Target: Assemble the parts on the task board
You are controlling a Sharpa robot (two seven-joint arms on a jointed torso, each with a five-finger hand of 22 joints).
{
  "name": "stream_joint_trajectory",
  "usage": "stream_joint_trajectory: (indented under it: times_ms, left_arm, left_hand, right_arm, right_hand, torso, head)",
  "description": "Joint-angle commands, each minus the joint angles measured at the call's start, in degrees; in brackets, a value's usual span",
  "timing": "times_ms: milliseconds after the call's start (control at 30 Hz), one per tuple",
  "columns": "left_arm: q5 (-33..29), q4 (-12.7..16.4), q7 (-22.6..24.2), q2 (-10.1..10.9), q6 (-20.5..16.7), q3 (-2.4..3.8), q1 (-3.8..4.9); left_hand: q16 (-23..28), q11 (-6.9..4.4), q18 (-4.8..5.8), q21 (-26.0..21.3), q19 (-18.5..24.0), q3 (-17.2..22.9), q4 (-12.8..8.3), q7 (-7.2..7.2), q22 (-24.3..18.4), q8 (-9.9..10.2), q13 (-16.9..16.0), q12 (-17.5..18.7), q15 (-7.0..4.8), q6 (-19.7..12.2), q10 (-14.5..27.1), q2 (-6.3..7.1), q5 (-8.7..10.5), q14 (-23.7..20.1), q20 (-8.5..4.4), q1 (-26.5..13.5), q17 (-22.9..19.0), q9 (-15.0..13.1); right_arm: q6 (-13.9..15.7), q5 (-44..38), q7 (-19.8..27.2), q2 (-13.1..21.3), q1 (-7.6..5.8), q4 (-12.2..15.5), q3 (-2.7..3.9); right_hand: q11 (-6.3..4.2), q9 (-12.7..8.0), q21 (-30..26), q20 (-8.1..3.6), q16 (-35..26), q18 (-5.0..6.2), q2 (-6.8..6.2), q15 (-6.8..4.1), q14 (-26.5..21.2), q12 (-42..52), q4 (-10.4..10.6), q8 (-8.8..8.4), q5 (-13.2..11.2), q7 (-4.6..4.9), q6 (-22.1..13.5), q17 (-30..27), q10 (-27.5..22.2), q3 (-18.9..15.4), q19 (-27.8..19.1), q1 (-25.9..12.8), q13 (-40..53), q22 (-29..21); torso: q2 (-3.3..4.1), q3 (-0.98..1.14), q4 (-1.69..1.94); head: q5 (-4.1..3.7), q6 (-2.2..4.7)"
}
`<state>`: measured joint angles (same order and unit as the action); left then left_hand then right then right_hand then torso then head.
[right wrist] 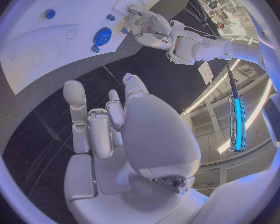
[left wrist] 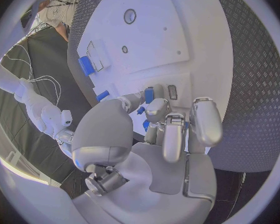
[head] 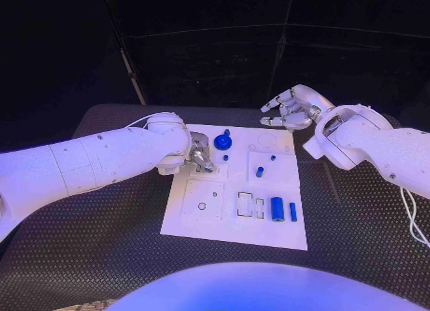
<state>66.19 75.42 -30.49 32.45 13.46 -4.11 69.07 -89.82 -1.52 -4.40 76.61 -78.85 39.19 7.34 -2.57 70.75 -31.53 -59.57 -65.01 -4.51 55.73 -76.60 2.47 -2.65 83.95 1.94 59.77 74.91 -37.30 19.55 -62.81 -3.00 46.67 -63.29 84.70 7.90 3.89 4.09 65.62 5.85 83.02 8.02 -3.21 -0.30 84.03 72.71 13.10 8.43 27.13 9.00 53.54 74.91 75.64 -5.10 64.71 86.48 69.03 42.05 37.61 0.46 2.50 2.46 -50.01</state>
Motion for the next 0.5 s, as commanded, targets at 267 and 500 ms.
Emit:
stream_joint_trajectory:
  times_ms: [267,500]
  left_arm:
    - [-2.08,0.41,-0.67,0.28,3.46,-0.4,-0.08]
    - [-2.37,0.38,-0.68,0.31,3.68,-0.37,0.35]
  left_hand:
    - [-0.18,-0.32,-0.19,-0.37,0.09,3.91,-3.33,0.48,-0.18,-0.24,-0.2,-0.3,-0.27,0.76,-0.32,-0.98,-0.12,6.05,-0.25,-0.13,15.09,0.05]
    - [-0.18,-0.33,-0.2,-0.41,0.1,3.96,-3.3,0.5,-0.19,-0.28,-0.33,-0.43,-0.28,0.87,-0.4,-1.19,-0.11,6.05,-0.27,-0.4,15.09,0.09]
  right_arm:
    - [-0.66,-0.05,0.33,-0.15,-0.1,-0.16,0.04]
    - [-0.8,-0.05,0.32,-0.31,-0.1,-0.37,0.04]
  right_hand:
    - [-0.14,-0.09,-0.3,-0.19,-0.34,0.67,0.25,-0.27,2.99,-0.21,-0.29,0.3,0.53,-0.13,0.17,1.12,-0.24,0.1,-0.11,0.64,-0.03,-0.06]
    - [-0.15,-0.09,-0.29,-0.2,-0.35,0.67,0.26,-0.27,2.99,-0.23,-0.33,0.32,0.66,-0.13,0.17,1.12,-0.26,0.15,-0.09,0.72,-0.06,-0.03]
  torso:
    - [-0.01,0.03,0.08]
    - [0.01,0.04,0.0]
  head:
    - [-0.02,0.01]
    - [0.0,0.01]
